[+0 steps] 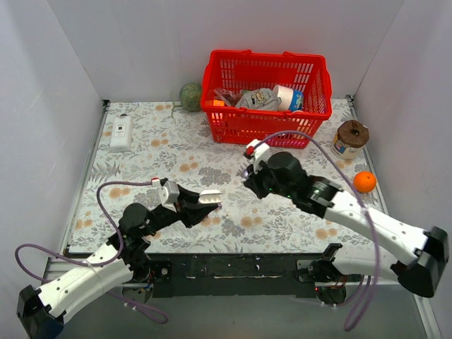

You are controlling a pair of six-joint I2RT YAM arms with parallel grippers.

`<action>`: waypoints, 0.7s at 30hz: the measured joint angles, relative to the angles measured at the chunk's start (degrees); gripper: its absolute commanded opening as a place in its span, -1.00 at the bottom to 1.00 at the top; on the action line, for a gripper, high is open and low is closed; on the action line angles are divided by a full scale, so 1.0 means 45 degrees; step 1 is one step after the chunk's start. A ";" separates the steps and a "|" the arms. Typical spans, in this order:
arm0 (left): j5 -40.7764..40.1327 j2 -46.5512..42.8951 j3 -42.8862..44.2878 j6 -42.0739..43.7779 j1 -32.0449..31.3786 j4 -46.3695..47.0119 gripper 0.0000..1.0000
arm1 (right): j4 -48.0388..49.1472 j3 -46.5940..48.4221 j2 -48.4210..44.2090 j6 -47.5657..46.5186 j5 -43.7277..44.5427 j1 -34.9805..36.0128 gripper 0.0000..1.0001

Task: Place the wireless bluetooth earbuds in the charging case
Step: Pick up the earbud from the center of the board, then place the earbud in the charging case.

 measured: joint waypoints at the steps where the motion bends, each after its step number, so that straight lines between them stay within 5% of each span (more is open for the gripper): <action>1: 0.0155 0.0155 0.0005 0.0083 0.0000 0.0175 -1.00 | -0.0355 0.0335 -0.0656 -0.0364 -0.0219 0.0000 -0.97; 9: 0.2438 0.2589 0.0699 0.0622 0.0005 0.1875 -1.00 | -0.2574 0.2142 -0.4099 -0.2900 -0.3832 0.0015 -0.97; 21: 0.6096 0.5819 0.3332 0.0991 0.0112 0.2137 -1.00 | -0.4532 0.2346 -0.4653 -0.4163 -0.6562 0.0029 -0.97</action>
